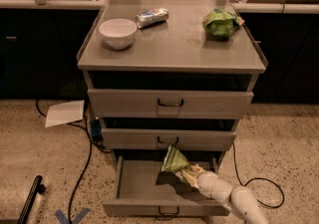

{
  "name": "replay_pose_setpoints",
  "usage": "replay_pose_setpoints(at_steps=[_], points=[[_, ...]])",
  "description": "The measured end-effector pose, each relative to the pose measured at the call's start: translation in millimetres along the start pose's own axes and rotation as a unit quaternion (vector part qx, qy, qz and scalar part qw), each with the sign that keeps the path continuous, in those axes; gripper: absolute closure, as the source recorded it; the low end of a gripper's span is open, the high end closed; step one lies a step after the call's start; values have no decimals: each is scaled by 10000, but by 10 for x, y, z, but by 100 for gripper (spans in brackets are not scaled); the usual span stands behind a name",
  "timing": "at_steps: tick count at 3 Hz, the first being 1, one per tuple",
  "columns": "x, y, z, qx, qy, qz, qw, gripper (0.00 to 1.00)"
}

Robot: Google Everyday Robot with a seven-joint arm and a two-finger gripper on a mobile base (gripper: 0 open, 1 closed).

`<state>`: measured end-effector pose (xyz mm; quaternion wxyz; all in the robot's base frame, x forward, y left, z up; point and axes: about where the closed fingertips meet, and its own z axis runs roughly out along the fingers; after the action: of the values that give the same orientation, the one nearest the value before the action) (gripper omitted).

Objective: Pick green jalapeno chip bag from bottom drawer and place on counter

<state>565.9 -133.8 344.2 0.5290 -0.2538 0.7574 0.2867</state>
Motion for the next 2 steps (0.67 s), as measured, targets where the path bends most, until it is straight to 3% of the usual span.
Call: replay_pose_setpoints(at_steps=[1, 2], points=[[-503, 280, -331, -140, -287, -440, 9985, 100], [-1107, 684, -734, -295, -529, -964, 9935, 100]])
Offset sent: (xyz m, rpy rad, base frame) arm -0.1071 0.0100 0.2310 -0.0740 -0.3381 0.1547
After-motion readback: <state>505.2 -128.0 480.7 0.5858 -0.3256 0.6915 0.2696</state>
